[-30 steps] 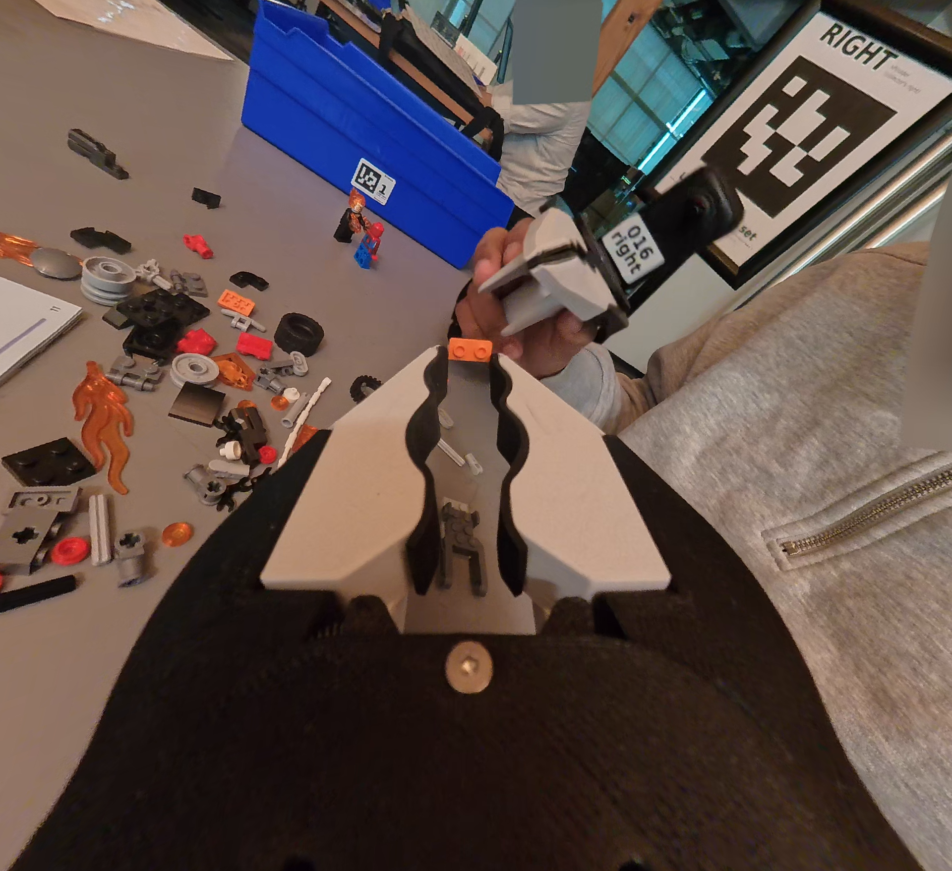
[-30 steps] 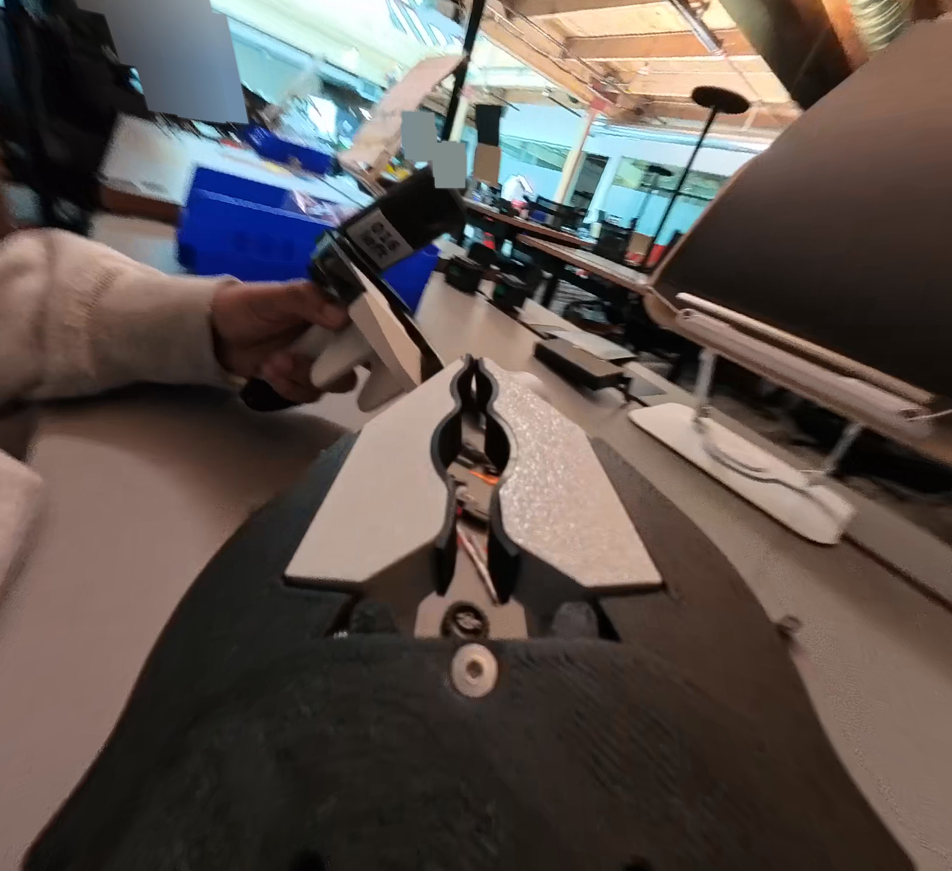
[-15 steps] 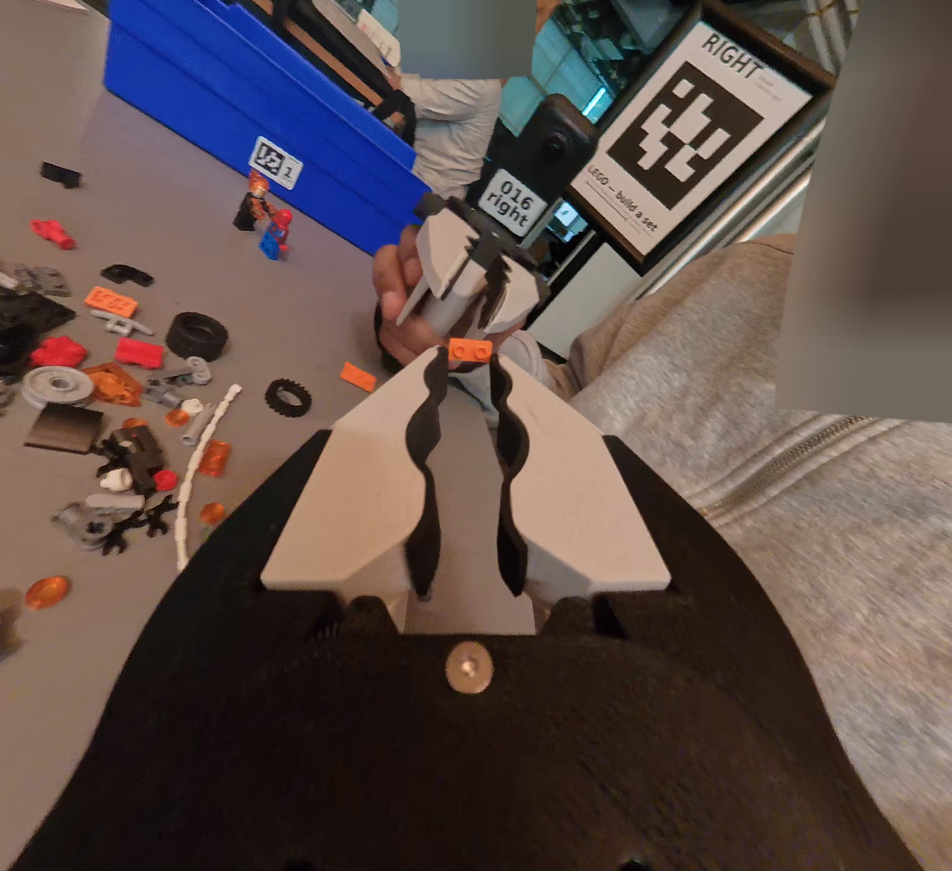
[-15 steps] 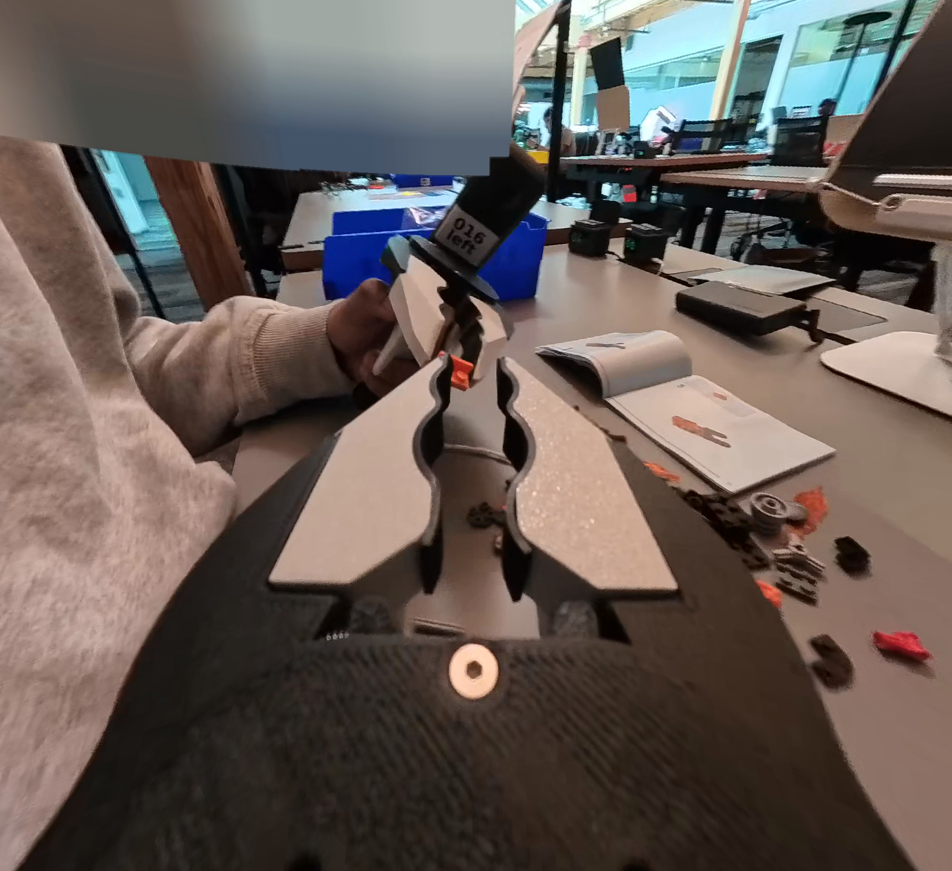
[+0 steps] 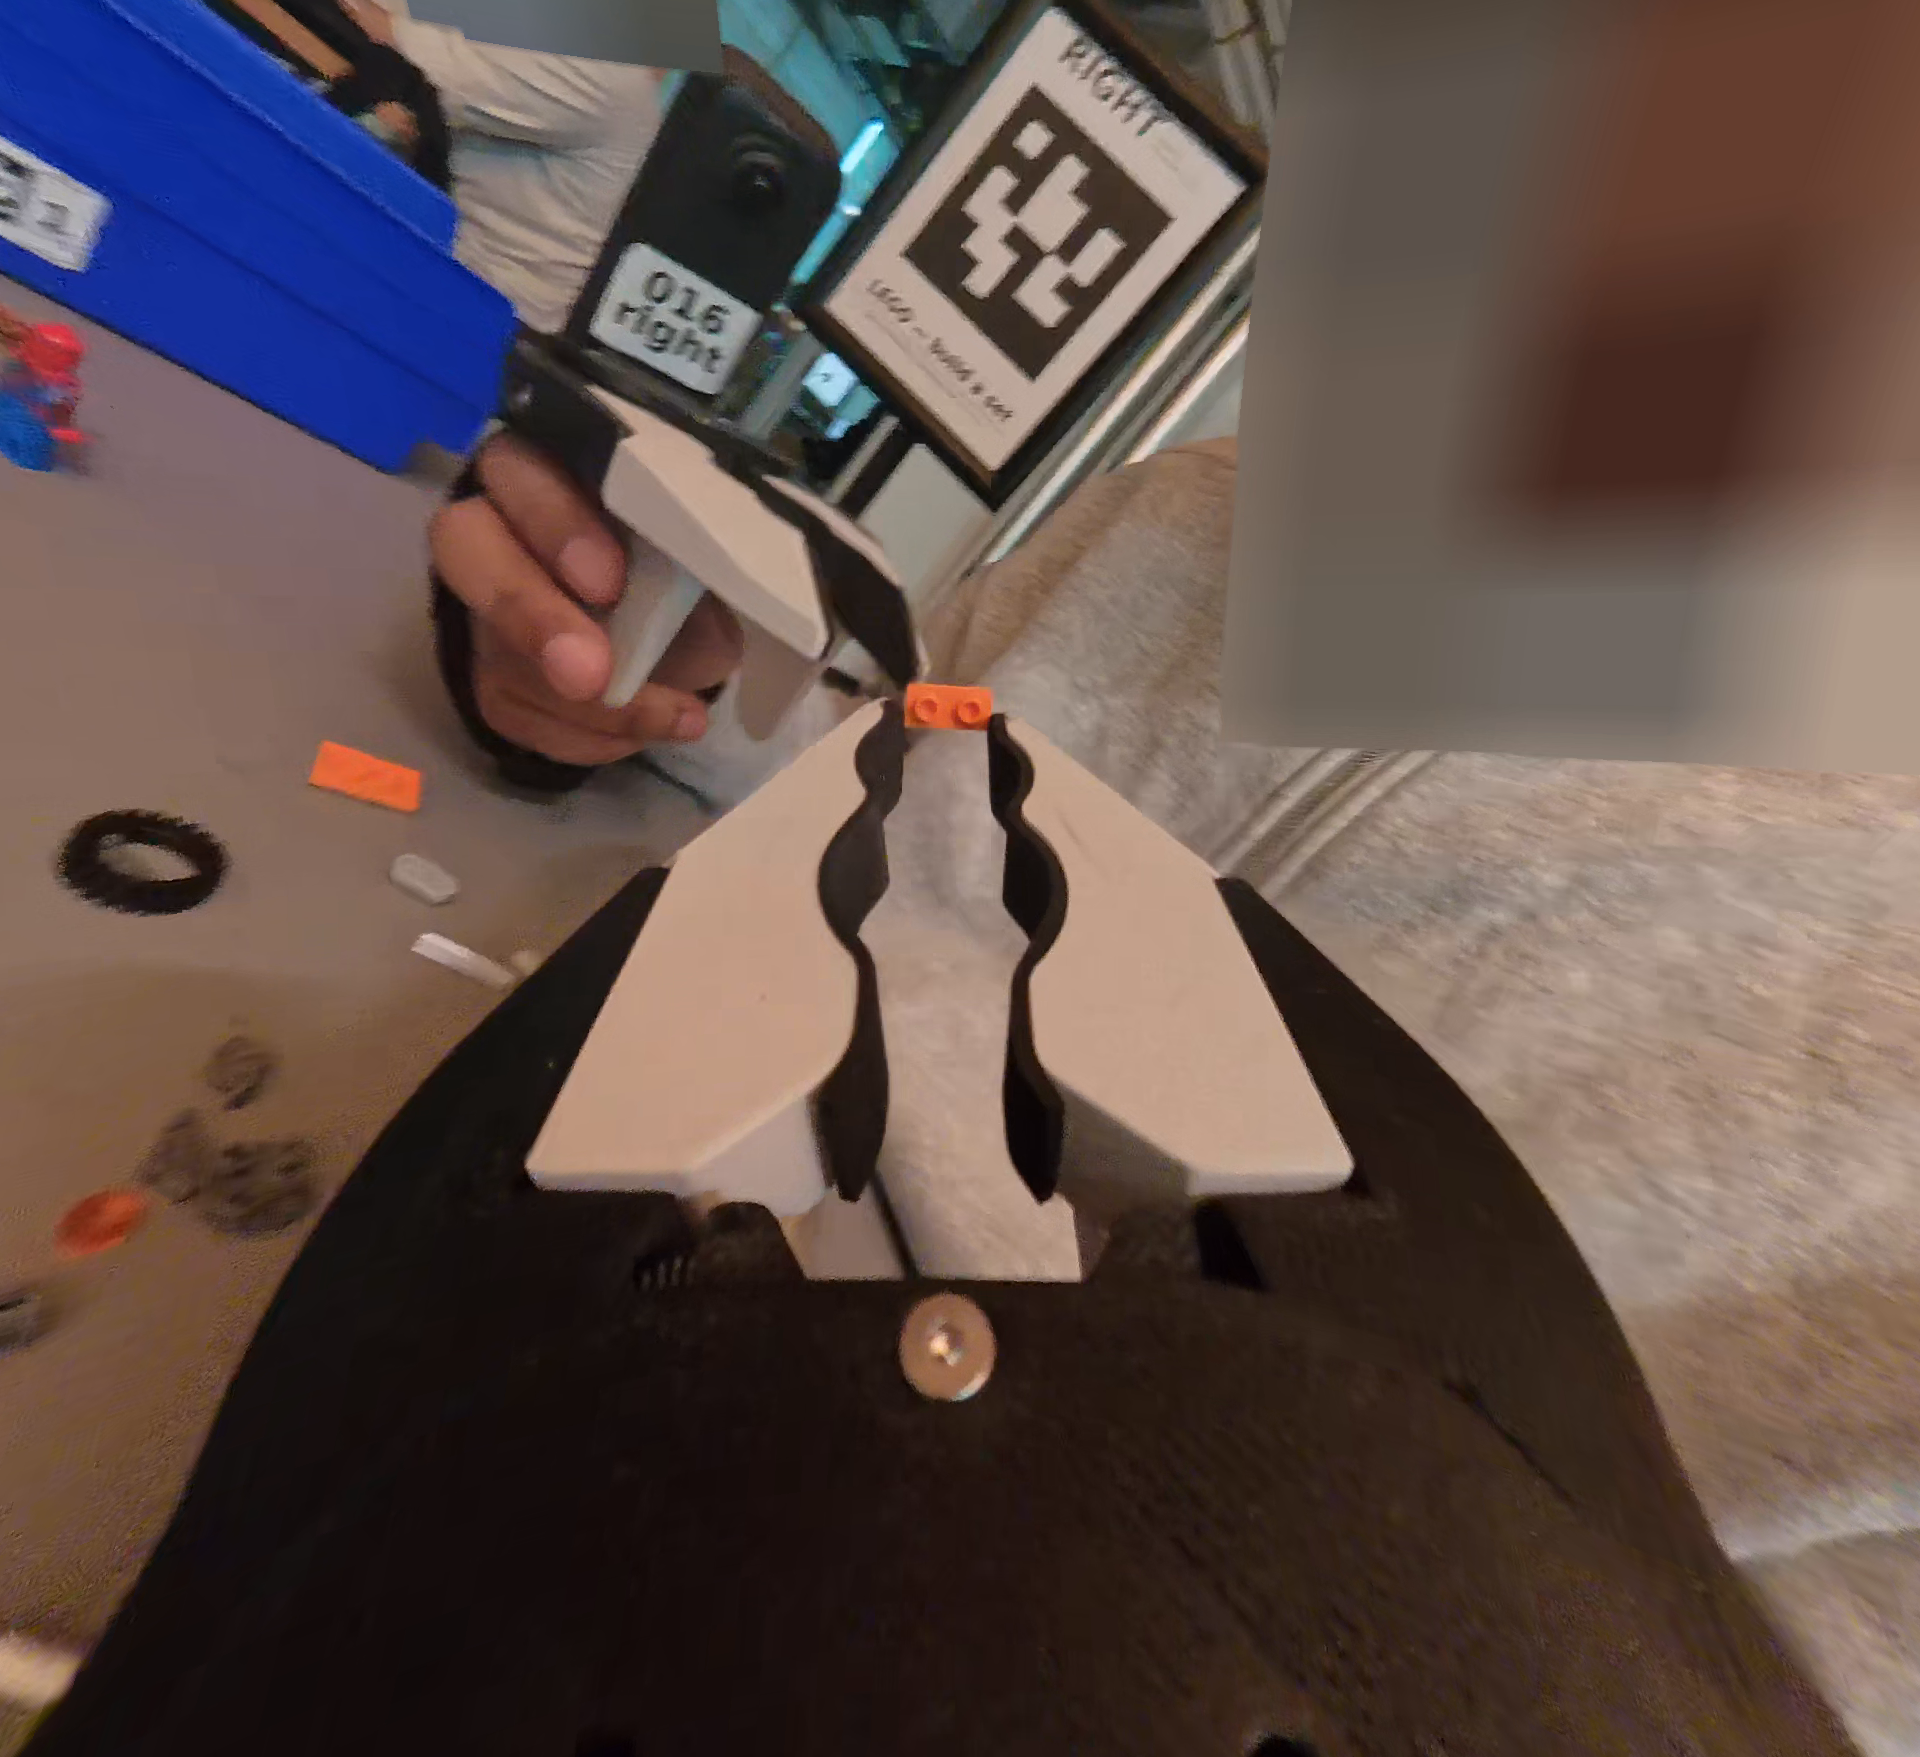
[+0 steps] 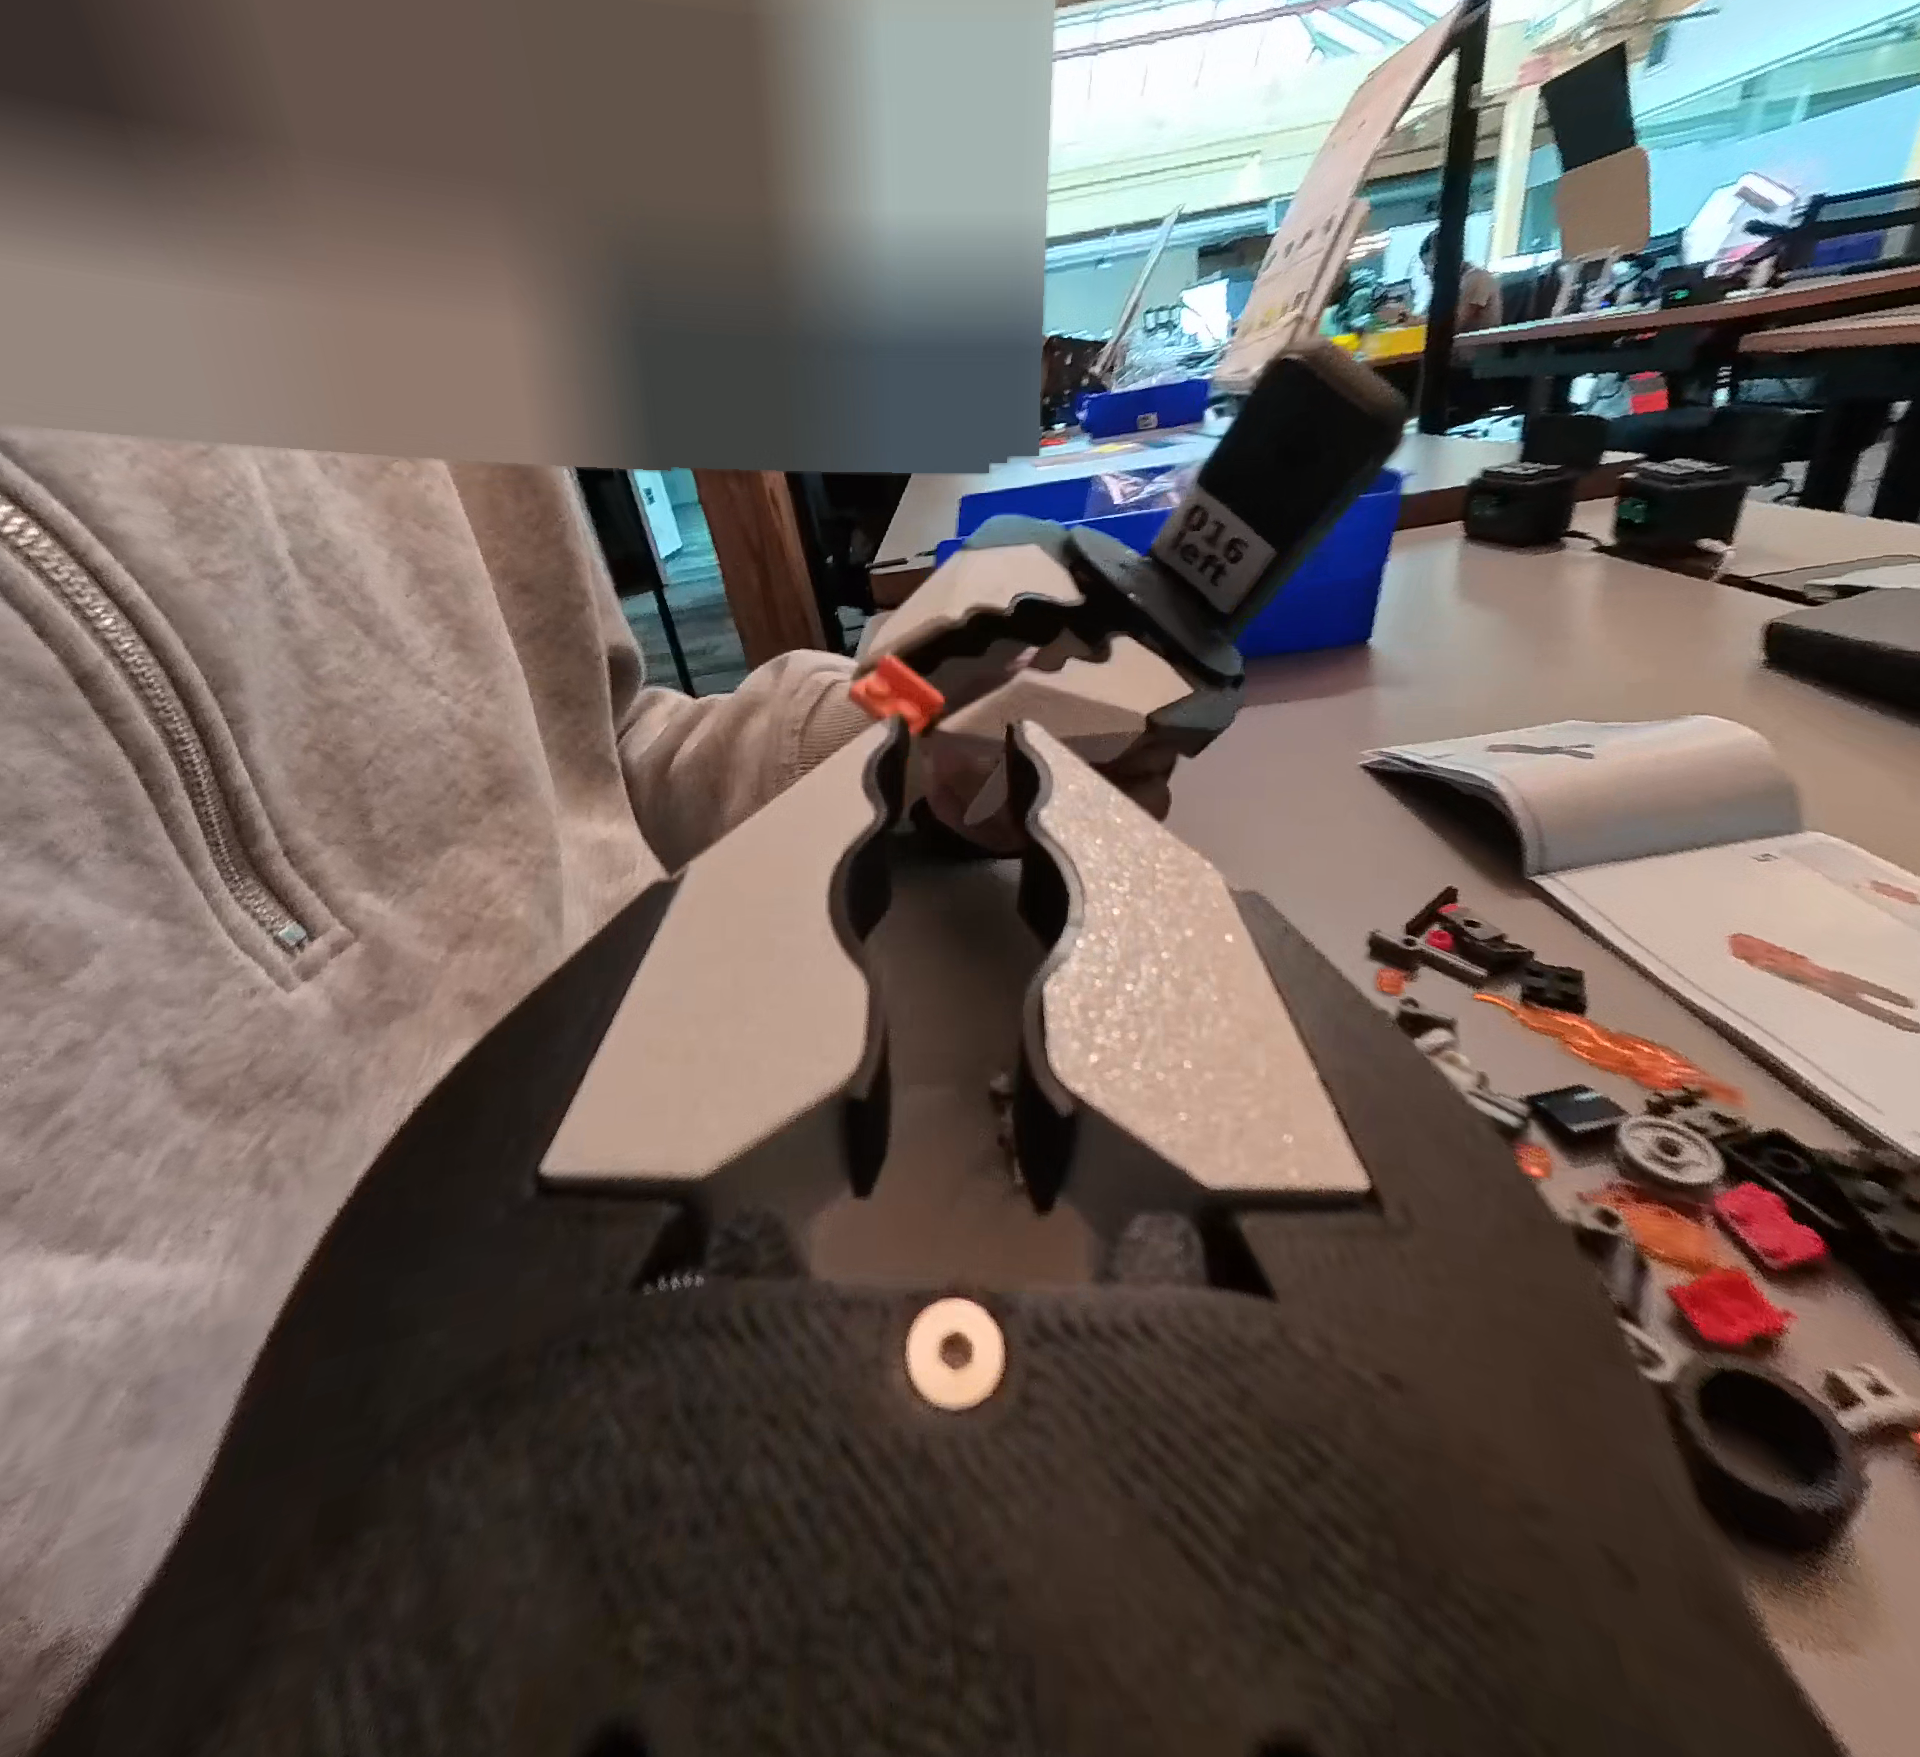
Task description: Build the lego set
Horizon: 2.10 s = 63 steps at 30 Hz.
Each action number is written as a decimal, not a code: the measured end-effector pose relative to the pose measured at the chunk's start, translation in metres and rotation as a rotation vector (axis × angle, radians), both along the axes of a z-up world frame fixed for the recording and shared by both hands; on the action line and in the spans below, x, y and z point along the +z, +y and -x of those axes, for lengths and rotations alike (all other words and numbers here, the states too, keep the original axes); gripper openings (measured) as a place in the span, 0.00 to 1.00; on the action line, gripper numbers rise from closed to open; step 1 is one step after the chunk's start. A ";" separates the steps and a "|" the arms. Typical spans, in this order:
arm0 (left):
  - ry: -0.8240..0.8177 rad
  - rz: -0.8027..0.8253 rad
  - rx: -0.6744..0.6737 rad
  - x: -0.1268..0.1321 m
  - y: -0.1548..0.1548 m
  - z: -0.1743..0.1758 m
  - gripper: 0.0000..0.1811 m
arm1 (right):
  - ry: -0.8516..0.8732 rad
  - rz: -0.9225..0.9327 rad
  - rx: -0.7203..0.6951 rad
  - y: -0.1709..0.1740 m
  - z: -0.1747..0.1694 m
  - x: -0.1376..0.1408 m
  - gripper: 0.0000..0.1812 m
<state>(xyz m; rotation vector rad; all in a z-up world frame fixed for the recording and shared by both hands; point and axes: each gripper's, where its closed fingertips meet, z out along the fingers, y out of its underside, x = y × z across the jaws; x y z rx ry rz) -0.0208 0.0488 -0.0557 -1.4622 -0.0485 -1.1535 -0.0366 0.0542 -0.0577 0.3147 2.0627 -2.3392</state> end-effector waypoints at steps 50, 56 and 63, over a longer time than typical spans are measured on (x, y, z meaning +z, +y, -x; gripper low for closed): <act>0.348 0.475 0.411 -0.084 -0.007 0.039 0.19 | -0.188 -0.581 -0.059 0.004 0.014 -0.091 0.06; 0.614 0.633 0.523 -0.113 -0.005 0.026 0.23 | -0.242 -0.837 -0.044 0.006 0.015 -0.121 0.06; 0.706 0.681 0.555 -0.120 -0.004 0.028 0.27 | -0.279 -0.875 -0.018 0.004 0.011 -0.129 0.06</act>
